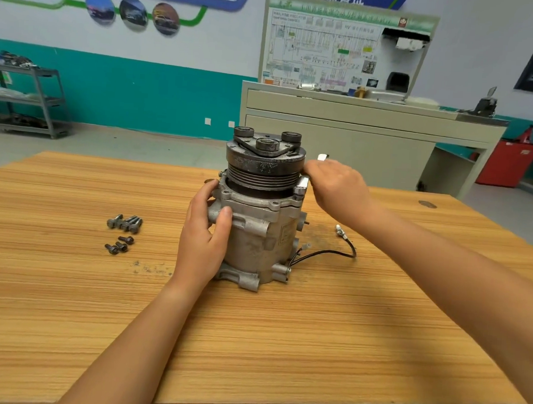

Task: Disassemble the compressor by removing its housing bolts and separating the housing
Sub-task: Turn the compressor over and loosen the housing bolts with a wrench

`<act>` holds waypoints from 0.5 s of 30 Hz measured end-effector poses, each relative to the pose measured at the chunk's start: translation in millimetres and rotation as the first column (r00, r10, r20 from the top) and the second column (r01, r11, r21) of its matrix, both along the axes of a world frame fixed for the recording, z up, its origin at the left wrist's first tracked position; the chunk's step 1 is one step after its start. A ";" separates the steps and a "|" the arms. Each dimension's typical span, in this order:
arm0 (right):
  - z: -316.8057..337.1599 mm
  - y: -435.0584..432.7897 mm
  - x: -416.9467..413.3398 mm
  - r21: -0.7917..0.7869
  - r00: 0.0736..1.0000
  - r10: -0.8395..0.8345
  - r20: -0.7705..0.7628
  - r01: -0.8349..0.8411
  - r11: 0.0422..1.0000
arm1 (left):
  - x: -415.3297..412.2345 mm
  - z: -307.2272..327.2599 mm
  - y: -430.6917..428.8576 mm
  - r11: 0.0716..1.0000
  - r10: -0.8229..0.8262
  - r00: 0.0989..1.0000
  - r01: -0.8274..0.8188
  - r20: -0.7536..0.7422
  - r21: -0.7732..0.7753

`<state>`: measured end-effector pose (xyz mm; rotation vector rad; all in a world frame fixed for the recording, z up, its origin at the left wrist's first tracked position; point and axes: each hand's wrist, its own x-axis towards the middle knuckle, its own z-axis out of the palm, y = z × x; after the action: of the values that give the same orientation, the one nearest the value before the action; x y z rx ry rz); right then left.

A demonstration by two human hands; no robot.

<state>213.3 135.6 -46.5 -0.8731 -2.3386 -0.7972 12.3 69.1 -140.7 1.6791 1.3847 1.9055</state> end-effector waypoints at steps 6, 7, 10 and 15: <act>8.4 -42.1 17.3 -0.206 0.828 -0.072 -0.556 -0.053 0.977 | 0.0 -0.4 0.7 1.000 -0.005 1.000 0.004 0.006 0.008; 9.5 -56.1 21.7 -0.186 0.846 -0.061 -0.530 -0.046 0.982 | 0.3 -0.3 0.6 1.000 -0.006 1.000 0.006 0.007 0.006; 12.1 -90.5 32.0 -0.237 0.951 -0.193 -0.242 0.135 0.962 | 0.7 -0.3 0.6 1.000 -0.006 1.000 0.006 0.009 0.005; 9.1 -103.3 23.6 -0.302 0.913 -0.400 0.081 0.405 0.863 | -0.4 -0.4 1.5 1.000 -0.001 1.000 0.001 0.001 0.012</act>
<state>236.9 32.3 -37.4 -1.5363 -2.3640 -0.5919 11.9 70.6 -141.0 1.6837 1.3738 1.9176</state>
